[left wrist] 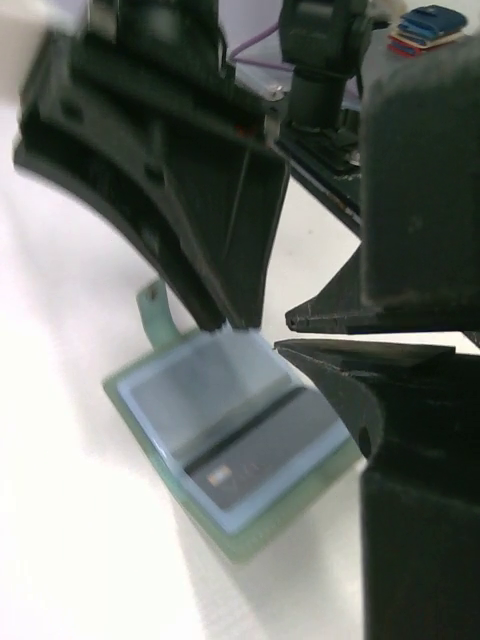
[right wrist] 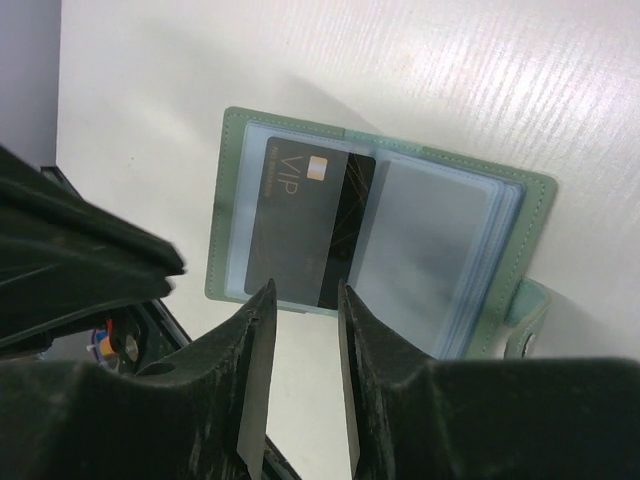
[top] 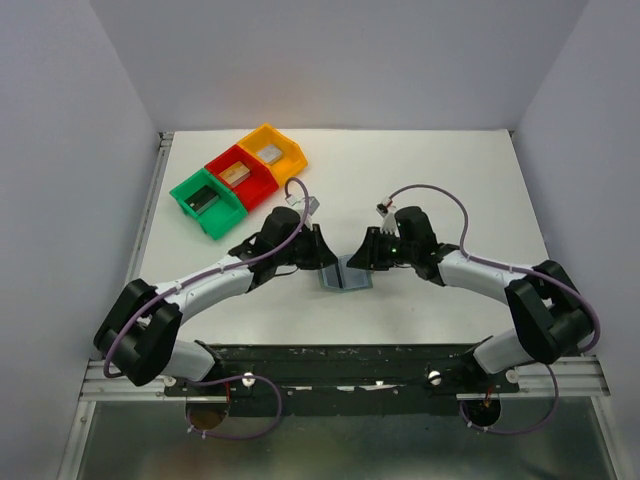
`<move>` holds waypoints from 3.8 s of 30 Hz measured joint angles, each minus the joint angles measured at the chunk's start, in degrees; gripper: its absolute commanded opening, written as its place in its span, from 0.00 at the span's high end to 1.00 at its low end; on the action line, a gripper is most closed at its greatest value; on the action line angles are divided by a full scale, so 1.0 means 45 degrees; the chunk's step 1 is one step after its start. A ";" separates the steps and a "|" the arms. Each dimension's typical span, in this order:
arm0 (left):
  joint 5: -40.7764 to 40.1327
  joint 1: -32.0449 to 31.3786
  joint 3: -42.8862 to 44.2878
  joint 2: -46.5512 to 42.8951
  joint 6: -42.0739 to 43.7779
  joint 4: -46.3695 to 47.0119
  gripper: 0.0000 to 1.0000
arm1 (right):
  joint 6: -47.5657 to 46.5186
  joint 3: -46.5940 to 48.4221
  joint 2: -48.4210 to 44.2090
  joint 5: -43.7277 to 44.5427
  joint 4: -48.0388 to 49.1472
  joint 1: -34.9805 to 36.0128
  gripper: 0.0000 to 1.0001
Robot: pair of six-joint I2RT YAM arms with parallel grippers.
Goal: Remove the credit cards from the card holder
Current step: Remove the credit card from the card holder.
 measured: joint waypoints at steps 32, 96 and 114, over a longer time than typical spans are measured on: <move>-0.3128 0.0049 -0.1166 0.1957 -0.0991 -0.0899 0.94 | 0.0112 0.1715 0.2924 -0.1190 -0.0379 0.0544 0.52; -0.3793 0.0107 -0.2365 0.0792 -0.1039 -0.0767 0.82 | 0.0967 0.1977 0.4430 -0.2399 0.0636 0.0597 0.54; -0.4410 0.0107 -0.3007 -0.1239 -0.1156 -0.0631 0.79 | 0.0534 0.2288 0.4430 -0.2288 -0.0102 0.0622 0.53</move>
